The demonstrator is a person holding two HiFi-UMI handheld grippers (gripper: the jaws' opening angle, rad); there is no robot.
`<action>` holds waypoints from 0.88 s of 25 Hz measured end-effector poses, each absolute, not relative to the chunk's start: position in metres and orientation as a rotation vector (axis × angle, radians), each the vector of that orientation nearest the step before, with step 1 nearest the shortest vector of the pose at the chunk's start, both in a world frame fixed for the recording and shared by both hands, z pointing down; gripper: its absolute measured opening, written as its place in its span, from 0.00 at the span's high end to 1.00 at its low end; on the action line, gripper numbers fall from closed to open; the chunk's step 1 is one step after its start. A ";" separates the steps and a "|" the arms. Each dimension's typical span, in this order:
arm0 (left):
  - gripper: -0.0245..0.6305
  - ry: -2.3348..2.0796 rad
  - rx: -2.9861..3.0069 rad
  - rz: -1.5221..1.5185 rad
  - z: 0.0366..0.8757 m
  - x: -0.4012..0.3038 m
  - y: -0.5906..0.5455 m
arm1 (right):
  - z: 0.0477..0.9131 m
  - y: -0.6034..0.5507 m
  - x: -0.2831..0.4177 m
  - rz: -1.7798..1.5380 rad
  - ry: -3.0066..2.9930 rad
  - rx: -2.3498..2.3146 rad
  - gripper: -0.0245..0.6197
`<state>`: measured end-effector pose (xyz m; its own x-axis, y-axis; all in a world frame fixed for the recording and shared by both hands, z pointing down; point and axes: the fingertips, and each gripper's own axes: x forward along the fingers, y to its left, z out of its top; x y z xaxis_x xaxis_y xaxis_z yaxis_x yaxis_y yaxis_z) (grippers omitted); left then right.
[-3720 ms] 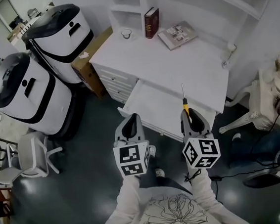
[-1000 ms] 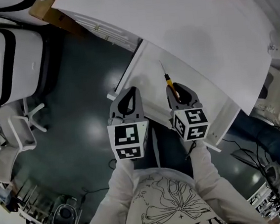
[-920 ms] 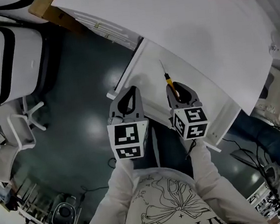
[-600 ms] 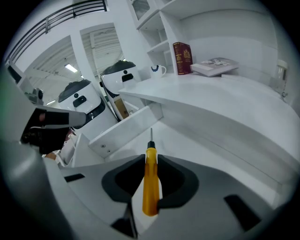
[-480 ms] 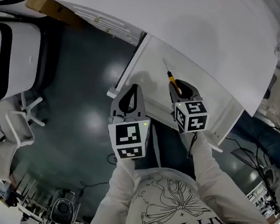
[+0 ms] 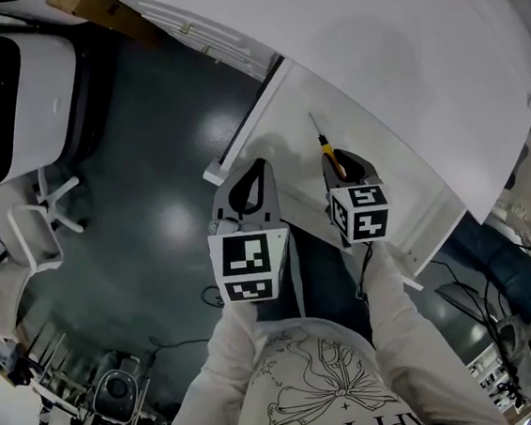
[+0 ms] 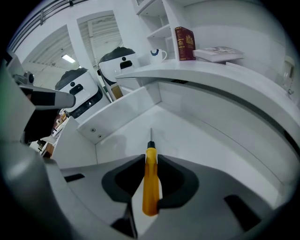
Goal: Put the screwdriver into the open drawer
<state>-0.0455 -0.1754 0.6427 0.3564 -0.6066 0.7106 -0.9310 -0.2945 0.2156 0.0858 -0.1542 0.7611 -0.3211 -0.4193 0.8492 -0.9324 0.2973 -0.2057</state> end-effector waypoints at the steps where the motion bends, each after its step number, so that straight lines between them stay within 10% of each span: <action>1: 0.95 -1.331 2.009 0.685 0.643 -0.046 -0.175 | 0.763 -0.154 0.086 0.950 -1.875 1.203 0.84; 22: 0.95 -1.364 1.995 0.666 0.637 -0.054 -0.161 | 0.783 -0.141 0.086 0.957 -1.791 1.086 0.80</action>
<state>-0.0543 -0.1615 0.6374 0.3384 -0.6239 0.7044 -0.9391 -0.2712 0.2110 0.0861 -0.1406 0.7832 -0.2973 -0.3027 0.9055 -0.9209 0.3412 -0.1883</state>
